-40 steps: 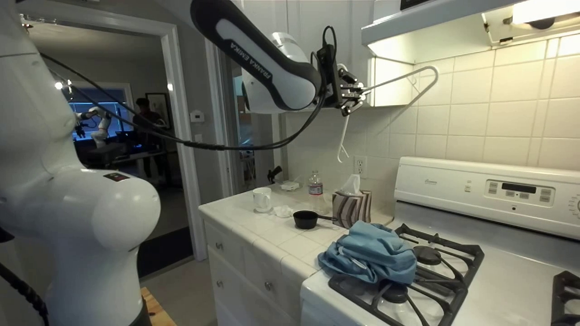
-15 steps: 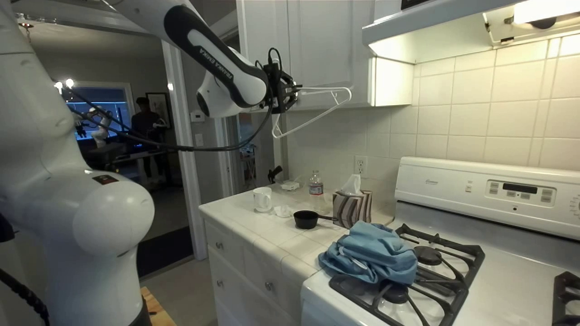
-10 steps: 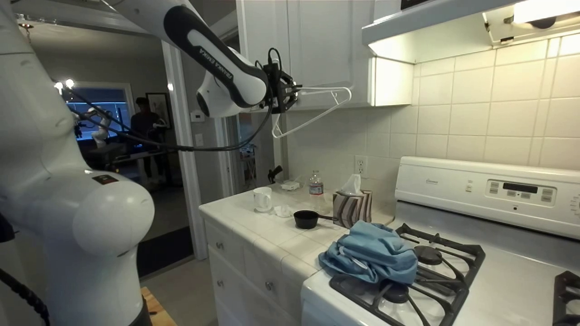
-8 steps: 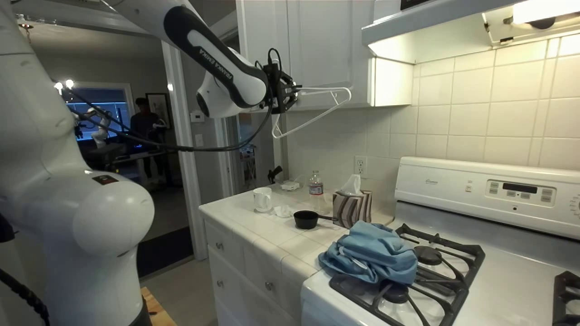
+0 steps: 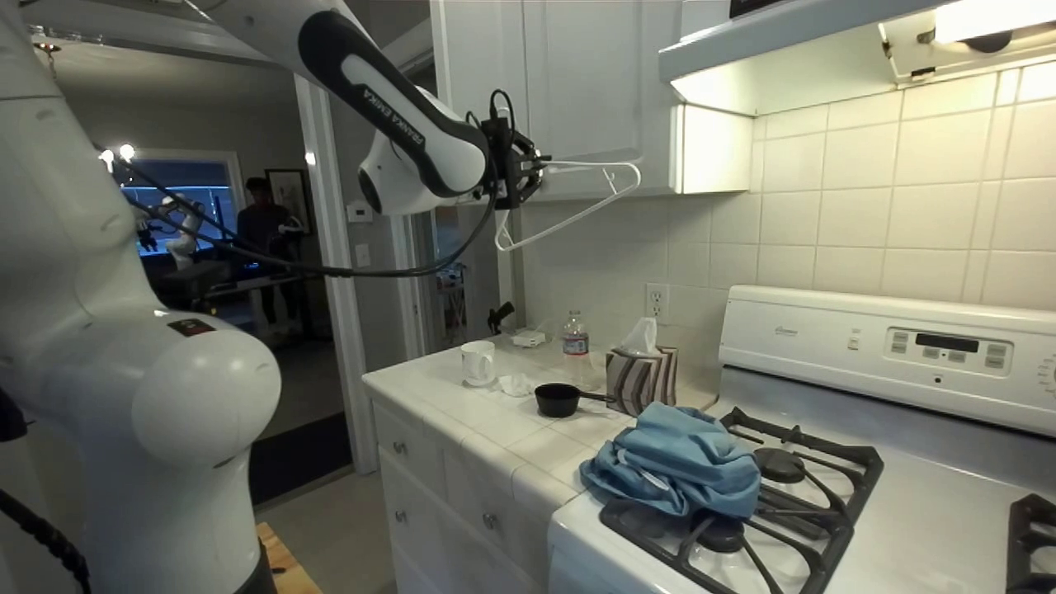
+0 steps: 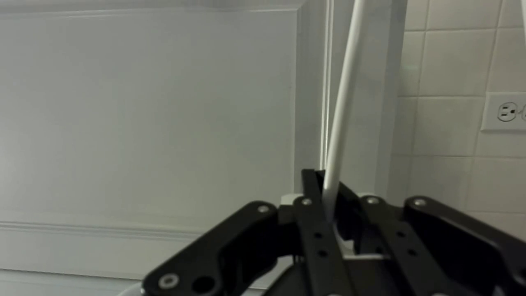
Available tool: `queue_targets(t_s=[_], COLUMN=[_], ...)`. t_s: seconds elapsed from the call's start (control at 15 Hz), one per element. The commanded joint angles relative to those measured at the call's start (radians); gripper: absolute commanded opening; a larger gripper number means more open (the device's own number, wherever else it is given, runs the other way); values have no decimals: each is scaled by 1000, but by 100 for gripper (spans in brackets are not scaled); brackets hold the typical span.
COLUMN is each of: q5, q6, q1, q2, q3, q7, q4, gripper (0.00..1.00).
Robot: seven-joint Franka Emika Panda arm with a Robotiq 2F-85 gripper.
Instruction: Put the hanger on the knob of the top right cabinet door
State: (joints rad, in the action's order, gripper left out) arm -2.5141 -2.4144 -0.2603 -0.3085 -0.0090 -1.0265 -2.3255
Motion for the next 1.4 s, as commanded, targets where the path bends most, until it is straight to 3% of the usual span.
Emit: queue_targets(t_s=[0.0,0.47,0.87,1.13,1.33], q5=[3,3,4,4,0], q6=[-1,-40,-184,-298,-396], q1=[12,8,35,64,32], q2=[-9,32,96,168,254], q3=[0,-5,-37,-52,-105], q7=[-73,-254,-360,-348,-352], q4=[-10,27,79,199,322], gripper=[2,2,2,2,2])
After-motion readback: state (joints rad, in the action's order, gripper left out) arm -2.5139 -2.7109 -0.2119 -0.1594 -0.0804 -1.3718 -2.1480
